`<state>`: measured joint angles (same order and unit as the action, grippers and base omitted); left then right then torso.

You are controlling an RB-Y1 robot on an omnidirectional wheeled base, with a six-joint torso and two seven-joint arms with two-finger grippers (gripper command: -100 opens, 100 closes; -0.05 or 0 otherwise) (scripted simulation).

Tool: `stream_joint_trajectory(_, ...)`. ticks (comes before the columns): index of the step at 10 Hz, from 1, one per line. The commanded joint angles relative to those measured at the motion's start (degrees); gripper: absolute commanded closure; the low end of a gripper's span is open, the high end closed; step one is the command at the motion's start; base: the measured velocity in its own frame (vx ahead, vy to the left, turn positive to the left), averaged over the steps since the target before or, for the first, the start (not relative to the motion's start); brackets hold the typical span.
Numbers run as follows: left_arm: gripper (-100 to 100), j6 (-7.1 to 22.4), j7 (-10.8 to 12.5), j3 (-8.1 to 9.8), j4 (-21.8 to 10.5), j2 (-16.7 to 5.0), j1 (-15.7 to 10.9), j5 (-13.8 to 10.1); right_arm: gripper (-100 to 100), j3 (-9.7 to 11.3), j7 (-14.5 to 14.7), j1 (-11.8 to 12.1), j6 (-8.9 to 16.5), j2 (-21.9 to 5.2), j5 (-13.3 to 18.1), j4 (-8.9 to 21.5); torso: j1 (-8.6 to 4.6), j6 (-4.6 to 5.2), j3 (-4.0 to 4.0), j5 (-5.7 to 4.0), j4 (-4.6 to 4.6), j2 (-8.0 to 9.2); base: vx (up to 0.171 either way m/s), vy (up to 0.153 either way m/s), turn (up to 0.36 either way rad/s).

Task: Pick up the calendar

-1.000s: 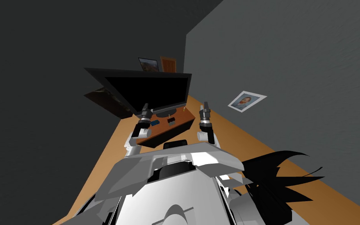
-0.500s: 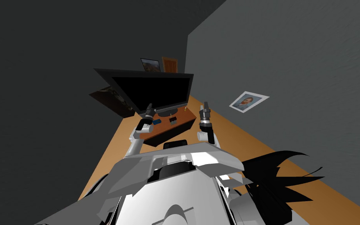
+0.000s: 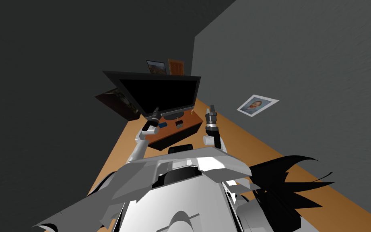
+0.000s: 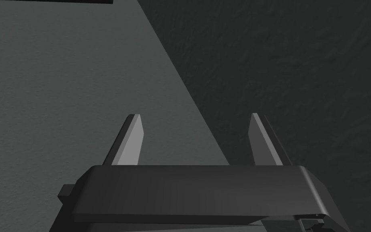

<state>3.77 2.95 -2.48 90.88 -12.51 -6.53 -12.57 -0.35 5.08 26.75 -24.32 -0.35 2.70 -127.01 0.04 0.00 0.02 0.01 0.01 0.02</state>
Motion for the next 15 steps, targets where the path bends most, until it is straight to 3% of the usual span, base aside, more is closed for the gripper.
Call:
stream_joint_trajectory(1, -100, 1.19, 0.17, -0.08, -2.76, -0.05, -1.46, -0.35, 0, 0.00, 0.00, 0.00, 0.00, 0.00, 0.00, 0.00, 0.00, 0.00, 0.00, 0.00, 0.00, 0.00, -0.006, 0.019, 0.016)
stream_joint_trajectory(2, -100, 3.31, 0.58, -0.28, -5.17, -0.37, -4.01, -1.19, 0, 0.00, 0.00, 0.00, 0.00, 0.00, 0.00, 0.00, 0.01, 0.00, -0.01, 0.01, -0.01, -0.01, -0.008, 0.027, 0.036)
stream_joint_trajectory(3, -100, 3.57, 0.58, -0.28, -6.27, -0.37, -4.01, -1.19, 0, 0.00, 0.00, 0.00, 0.00, 0.00, 0.00, 0.00, 0.03, 0.00, -0.01, 0.01, 0.00, -0.01, -0.006, 0.022, 0.018)
stream_joint_trajectory(4, -100, 5.76, 0.99, -0.50, -8.64, -0.64, -6.53, -2.03, 0, 0.00, 0.00, 0.00, 0.00, 0.00, 0.00, 0.00, 0.02, 0.00, -0.01, 0.01, -0.01, -0.01, -0.005, 0.020, 0.039)
stream_joint_trajectory(5, -100, 5.99, 0.99, -0.50, -9.83, -0.64, -6.53, -2.03, 0, 0.00, 0.00, 0.00, 0.00, 0.00, 0.00, 0.00, 0.02, -0.01, -0.01, 0.01, -0.01, -0.02, -0.001, 0.018, 0.021)
stream_joint_trajectory(6, -100, 8.01, 1.39, -0.74, -12.10, -0.87, -9.02, -2.85, 0, 0.00, 0.00, 0.00, 0.00, 0.00, 0.00, 0.00, 0.01, 0.00, -0.01, 0.01, -0.01, -0.02, -0.002, 0.020, 0.044)
stream_joint_trajectory(7, -100, 8.42, 1.39, -0.74, -13.42, -0.87, -9.02, -2.85, 0, 0.00, 0.00, 0.00, 0.00, 0.00, 0.00, 0.00, 0.01, 0.00, -0.02, 0.00, -0.01, -0.03, 0.001, 0.014, 0.015)
stream_joint_trajectory(8, -100, 10.86, 1.79, -1.00, -14.85, -1.05, -11.45, -3.65, 0, 0.00, 0.00, 0.00, 0.00, 0.00, 0.00, 0.00, 0.00, -0.01, -0.02, 0.00, -0.01, -0.02, 0.001, 0.015, 0.044)
stream_joint_trajectory(10, -100, 10.86, 1.79, -1.00, -17.02, -1.05, -11.48, -3.65, 0, 0.00, 0.00, 0.00, 0.00, 0.00, 0.00, 0.00, -0.02, -0.01, -0.02, 0.00, -0.01, -0.03, 0.001, 0.005, 0.007)
stream_joint_trajectory(11, -100, 13.30, 2.19, -1.27, -18.83, -1.22, -13.88, -4.42, 0, 0.00, 0.00, 0.00, 0.00, 0.00, 0.00, 0.00, -0.05, 0.00, -0.01, -0.01, -0.01, -0.02, 0.004, 0.006, 0.042)
stream_joint_trajectory(12, -100, 13.30, 2.19, -1.27, -20.56, -1.22, -13.91, -4.42, 0, 0.00, 0.00, 0.00, 0.00, 0.00, 0.00, 0.00, -0.05, 0.00, -0.02, -0.01, -0.01, -0.04, 0.006, 0.005, 0.018)
stream_joint_trajectory(13, -100, 15.73, 2.59, -1.57, -21.95, -1.39, -16.26, -5.18, 0, 0.00, 0.00, 0.00, 0.00, 0.00, 0.00, 0.00, -0.05, 0.00, -0.03, 0.00, -0.02, -0.04, 0.008, 0.005, 0.041)
stream_joint_trajectory(15, -100, 15.73, 2.59, -1.57, -24.19, -1.39, -16.30, -5.18, 0, 0.00, 0.00, 0.00, 0.00, 0.00, 0.00, 0.00, -0.05, -0.01, -0.04, -0.01, -0.02, -0.06, 0.008, 0.002, 0.008)
